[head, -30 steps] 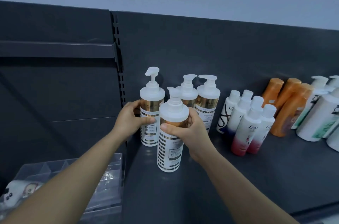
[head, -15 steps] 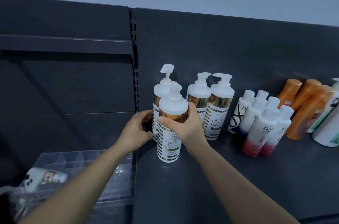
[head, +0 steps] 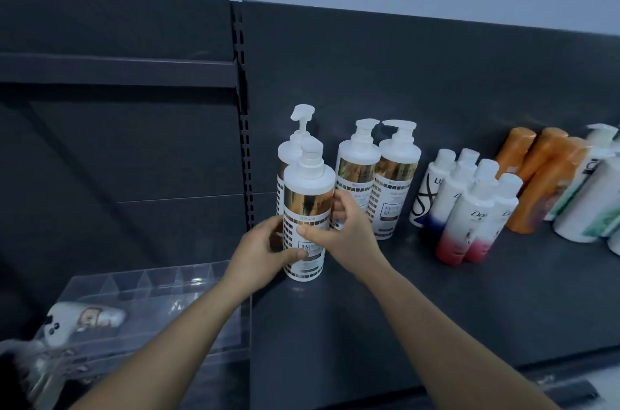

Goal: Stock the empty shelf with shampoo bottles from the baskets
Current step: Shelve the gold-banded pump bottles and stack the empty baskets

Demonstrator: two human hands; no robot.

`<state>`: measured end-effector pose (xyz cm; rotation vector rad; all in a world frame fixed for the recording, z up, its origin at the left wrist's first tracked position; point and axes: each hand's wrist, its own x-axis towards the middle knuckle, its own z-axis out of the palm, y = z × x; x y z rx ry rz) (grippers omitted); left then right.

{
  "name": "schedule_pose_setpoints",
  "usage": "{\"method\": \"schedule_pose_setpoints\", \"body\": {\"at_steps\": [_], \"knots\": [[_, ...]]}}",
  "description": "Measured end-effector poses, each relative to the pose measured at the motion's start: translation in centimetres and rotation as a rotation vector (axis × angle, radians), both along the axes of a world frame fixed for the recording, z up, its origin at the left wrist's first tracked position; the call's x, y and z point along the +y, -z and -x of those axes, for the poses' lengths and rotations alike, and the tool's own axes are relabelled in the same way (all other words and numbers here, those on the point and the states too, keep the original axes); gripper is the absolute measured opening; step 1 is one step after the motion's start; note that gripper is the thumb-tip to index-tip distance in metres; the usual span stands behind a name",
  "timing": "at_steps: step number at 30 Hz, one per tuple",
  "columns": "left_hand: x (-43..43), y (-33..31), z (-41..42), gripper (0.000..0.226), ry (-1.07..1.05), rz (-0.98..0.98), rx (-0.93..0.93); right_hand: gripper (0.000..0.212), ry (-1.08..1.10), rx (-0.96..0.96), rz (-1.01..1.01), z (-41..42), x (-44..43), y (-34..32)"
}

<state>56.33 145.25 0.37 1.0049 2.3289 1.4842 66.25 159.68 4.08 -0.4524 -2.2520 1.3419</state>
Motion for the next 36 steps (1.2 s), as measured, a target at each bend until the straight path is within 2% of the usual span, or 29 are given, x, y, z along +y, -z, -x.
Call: {"method": "schedule_pose_setpoints", "body": {"at_steps": [5,9,14,17,22,29,36], "knots": [[0.0,0.3,0.1,0.059,0.003,0.024,0.046,0.057,0.017,-0.056,-0.028,-0.4,-0.5,-0.2],[0.0,0.3,0.0,0.056,0.013,0.072,0.128,0.069,0.05,-0.155,-0.137,-1.7,-0.8,0.1],[0.0,0.4,-1.8,0.056,-0.029,0.284,0.241,0.081,0.146,-0.34,-0.355,-5.9,-0.1,1.0],[-0.2,0.9,-3.5,0.066,-0.065,0.425,0.233,0.076,0.183,-0.452,-0.472,-9.8,0.5,1.2],[-0.1,0.8,-9.8,0.077,-0.096,0.492,0.292,0.068,0.274,-0.521,-0.555,-18.4,0.5,1.7],[1.6,0.3,-22.5,0.083,0.17,0.468,0.581,0.058,0.439,-0.598,-0.608,-32.5,-1.0,2.9],[4.3,1.5,-33.9,0.071,0.461,0.383,0.837,0.058,0.619,-0.764,-0.571,-45.0,-3.1,4.1]]}}
